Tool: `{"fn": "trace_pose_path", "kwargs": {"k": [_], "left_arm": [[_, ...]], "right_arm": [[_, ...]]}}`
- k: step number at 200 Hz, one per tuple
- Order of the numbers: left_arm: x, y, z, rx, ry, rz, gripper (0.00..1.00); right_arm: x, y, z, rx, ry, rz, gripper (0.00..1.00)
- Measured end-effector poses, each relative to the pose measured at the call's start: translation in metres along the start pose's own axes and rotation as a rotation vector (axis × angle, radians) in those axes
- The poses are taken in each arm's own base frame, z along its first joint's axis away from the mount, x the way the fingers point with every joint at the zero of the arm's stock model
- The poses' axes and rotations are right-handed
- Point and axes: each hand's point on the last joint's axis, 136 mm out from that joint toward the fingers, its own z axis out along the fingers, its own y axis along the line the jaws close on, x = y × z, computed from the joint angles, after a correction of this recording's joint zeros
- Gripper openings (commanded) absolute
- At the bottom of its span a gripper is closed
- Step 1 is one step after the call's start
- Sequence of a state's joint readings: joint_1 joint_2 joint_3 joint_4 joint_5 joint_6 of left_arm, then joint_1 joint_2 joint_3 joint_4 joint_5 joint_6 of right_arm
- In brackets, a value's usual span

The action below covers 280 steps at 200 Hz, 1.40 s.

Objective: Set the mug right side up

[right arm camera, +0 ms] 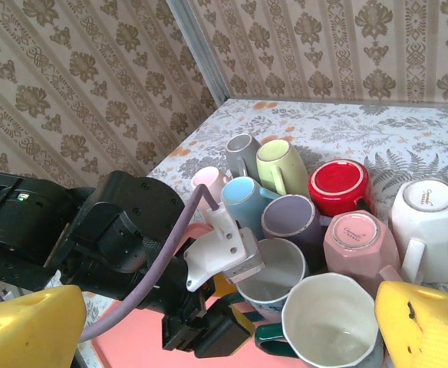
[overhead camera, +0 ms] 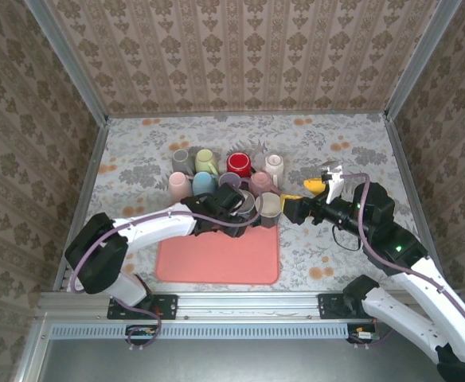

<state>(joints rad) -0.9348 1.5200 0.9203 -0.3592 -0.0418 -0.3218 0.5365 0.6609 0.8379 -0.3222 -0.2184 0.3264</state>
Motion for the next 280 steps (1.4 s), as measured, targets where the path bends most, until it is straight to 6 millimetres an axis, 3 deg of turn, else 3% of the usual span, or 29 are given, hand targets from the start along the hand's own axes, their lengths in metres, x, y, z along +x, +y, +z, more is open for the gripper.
{"fn": "trace_pose_path", "kwargs": {"k": [27,62,95,130,153,201,229,280], "left_arm": [[-0.002,0.0,-0.01,0.001,-0.02,0.0,0.63],[-0.013,0.001,-0.04,0.01,-0.09,-0.004,0.64],[-0.022,0.007,-0.085,0.034,-0.177,-0.052,0.65],[-0.045,0.033,-0.144,0.079,-0.351,-0.222,0.66],[-0.053,0.045,-0.167,0.121,-0.417,-0.321,0.67],[-0.058,0.063,-0.182,0.203,-0.45,-0.467,0.67],[-0.058,0.07,-0.185,0.227,-0.451,-0.493,0.66],[-0.052,0.081,-0.187,0.256,-0.431,-0.521,0.66]], "right_arm": [[0.001,-0.001,0.002,0.004,0.009,-0.008,0.98],[-0.003,-0.001,0.003,0.013,0.026,-0.009,0.97],[0.0,-0.004,0.011,0.031,0.079,0.002,0.96],[0.014,-0.014,0.028,0.074,0.186,0.026,0.93],[0.02,-0.024,0.043,0.124,0.256,0.04,0.91],[0.033,-0.051,0.068,0.244,0.356,0.023,0.89],[0.022,-0.07,0.097,0.337,0.433,-0.025,0.91],[0.022,-0.136,0.152,0.518,0.577,-0.006,1.0]]}}
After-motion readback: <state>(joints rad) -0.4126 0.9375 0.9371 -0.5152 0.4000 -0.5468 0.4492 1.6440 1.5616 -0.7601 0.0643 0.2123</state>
